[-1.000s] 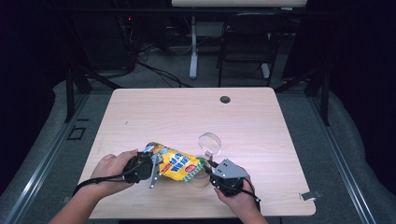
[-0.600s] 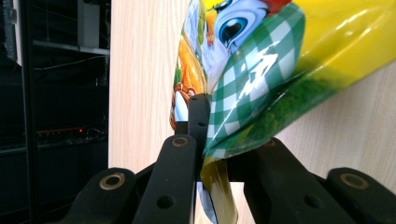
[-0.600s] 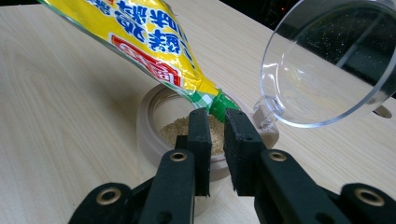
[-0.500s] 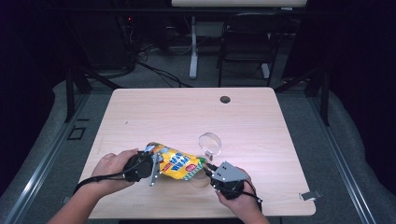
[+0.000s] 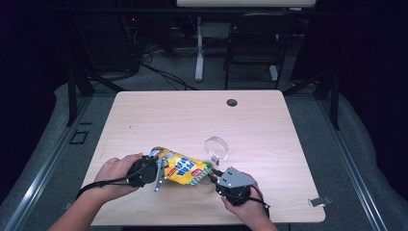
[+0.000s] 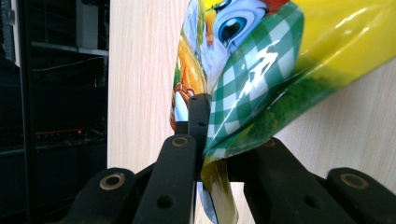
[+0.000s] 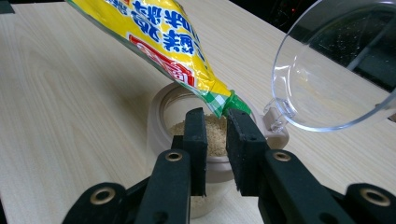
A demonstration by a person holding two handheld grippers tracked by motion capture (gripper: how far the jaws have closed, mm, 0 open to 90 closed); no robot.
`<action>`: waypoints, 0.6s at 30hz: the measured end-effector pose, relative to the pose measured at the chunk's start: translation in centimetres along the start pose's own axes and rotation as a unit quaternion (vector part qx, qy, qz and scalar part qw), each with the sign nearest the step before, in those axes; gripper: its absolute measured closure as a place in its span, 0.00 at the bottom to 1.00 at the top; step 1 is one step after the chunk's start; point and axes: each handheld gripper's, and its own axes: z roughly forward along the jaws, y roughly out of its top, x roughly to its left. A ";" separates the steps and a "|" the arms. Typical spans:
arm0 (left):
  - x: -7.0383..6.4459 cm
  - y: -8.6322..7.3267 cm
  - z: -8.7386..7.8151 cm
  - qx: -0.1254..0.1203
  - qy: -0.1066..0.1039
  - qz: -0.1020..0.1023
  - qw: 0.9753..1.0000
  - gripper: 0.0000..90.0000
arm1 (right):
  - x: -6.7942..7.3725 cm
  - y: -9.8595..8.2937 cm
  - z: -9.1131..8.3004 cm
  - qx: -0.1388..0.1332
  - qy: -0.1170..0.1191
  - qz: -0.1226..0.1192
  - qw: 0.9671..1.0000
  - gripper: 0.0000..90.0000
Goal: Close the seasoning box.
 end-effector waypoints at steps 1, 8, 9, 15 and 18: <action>0.0 0.0 0.0 0.000 0.000 0.000 1.000 0.94 | 0.1 0.0 0.1 0.000 0.000 0.001 1.000 0.87; -0.1 0.1 0.0 0.002 0.007 0.003 1.000 0.94 | 0.2 0.2 1.0 0.007 0.000 -0.008 1.000 0.91; -0.1 0.1 0.0 0.002 0.007 0.004 1.000 0.94 | 0.1 0.3 1.0 0.009 -0.002 -0.009 1.000 0.93; -0.3 0.1 0.1 0.002 0.012 0.000 1.000 0.94 | 0.4 0.5 1.1 0.015 -0.010 -0.027 0.999 0.97; -0.4 0.0 0.1 -0.001 0.017 -0.004 1.000 0.94 | 0.6 0.7 1.0 0.021 -0.020 -0.046 0.999 1.00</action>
